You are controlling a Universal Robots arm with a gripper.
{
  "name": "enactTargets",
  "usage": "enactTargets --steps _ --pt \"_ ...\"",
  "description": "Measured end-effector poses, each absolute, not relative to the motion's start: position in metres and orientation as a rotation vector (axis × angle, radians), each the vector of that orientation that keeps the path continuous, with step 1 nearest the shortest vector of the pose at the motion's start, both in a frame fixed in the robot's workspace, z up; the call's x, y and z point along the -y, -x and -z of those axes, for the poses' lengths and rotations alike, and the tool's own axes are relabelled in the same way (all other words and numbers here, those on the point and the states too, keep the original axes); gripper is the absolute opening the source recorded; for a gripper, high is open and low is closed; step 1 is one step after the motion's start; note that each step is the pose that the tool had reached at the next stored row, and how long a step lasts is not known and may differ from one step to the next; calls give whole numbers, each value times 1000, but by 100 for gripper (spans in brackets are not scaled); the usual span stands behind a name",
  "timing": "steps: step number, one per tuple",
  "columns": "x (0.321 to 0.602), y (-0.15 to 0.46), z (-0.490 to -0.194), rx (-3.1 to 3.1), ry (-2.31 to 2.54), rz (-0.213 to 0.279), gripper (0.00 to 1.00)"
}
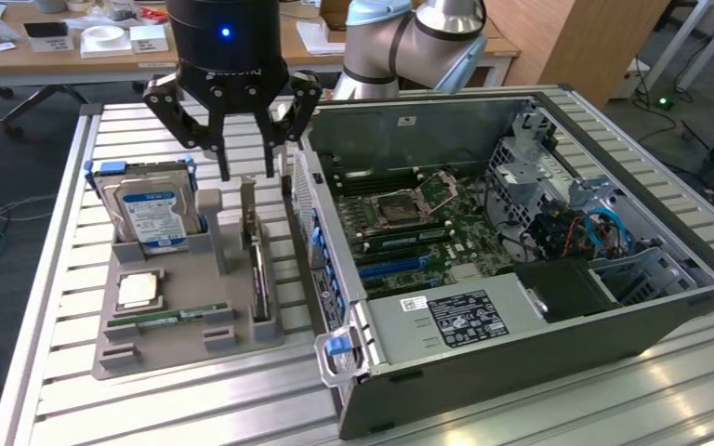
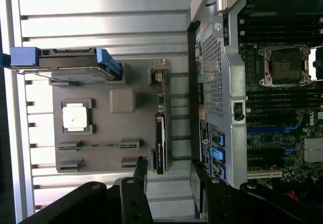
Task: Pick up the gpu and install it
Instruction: 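Pick up the gpu and move the gpu toward the slot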
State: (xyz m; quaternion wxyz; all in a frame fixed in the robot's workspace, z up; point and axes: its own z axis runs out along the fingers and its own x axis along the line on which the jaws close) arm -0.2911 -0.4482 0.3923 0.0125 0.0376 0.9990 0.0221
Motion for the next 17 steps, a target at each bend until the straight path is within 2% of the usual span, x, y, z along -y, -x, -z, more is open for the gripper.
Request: enactTargets --steps 1,17 --pt "448 291 -392 -3114 -117 -69 47" --pt "448 291 -370 -3113 -117 -69 47"
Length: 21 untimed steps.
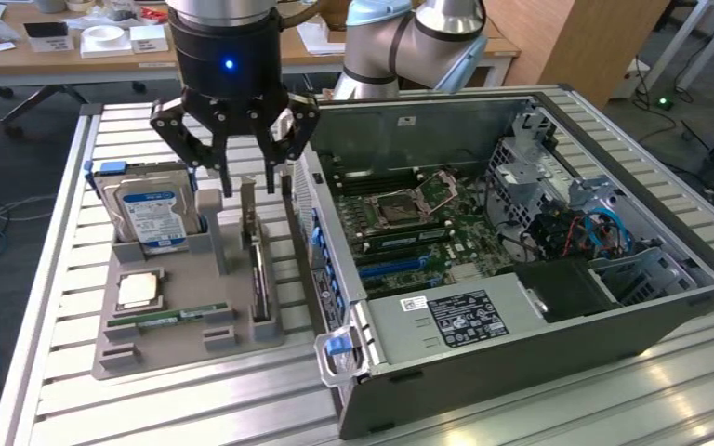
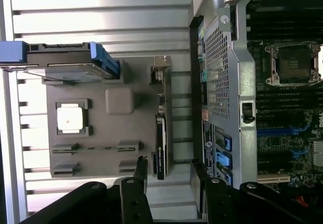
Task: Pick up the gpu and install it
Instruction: 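Pick up the gpu and move the gpu toward the slot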
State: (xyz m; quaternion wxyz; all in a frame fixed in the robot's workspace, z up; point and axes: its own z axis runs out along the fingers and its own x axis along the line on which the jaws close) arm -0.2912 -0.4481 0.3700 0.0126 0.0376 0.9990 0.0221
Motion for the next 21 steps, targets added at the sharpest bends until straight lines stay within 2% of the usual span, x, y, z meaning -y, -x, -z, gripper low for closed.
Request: enactTargets --steps 21 --pt "448 291 -336 -3114 -117 -69 47"
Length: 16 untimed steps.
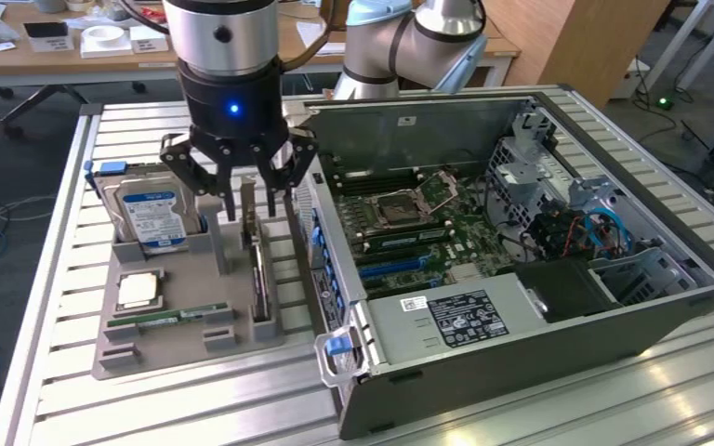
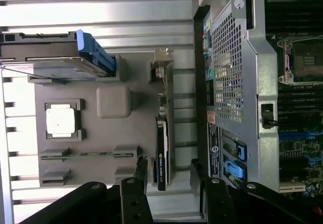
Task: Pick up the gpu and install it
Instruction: 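Pick up the gpu and move the gpu toward the slot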
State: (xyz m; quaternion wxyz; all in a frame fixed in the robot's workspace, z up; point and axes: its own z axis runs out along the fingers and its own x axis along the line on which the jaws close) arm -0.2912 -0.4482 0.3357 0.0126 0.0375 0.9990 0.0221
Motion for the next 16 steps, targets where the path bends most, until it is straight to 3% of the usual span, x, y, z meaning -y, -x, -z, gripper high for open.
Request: enactTargets --steps 16 --pt "448 291 -307 -3114 -117 -69 47"
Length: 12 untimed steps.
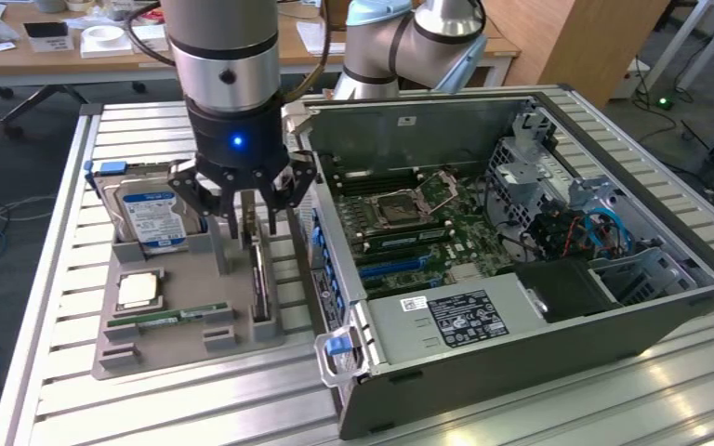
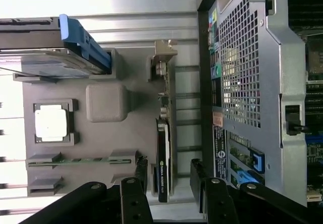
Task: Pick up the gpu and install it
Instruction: 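Pick up the gpu and move the gpu toward the slot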
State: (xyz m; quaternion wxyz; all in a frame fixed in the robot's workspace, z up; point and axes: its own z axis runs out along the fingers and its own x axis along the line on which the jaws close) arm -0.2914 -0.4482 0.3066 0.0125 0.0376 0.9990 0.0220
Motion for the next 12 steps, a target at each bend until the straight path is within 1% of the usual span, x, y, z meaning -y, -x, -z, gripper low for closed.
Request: enactTargets --steps 12 --pt "448 292 -286 -3114 -117 -69 47"
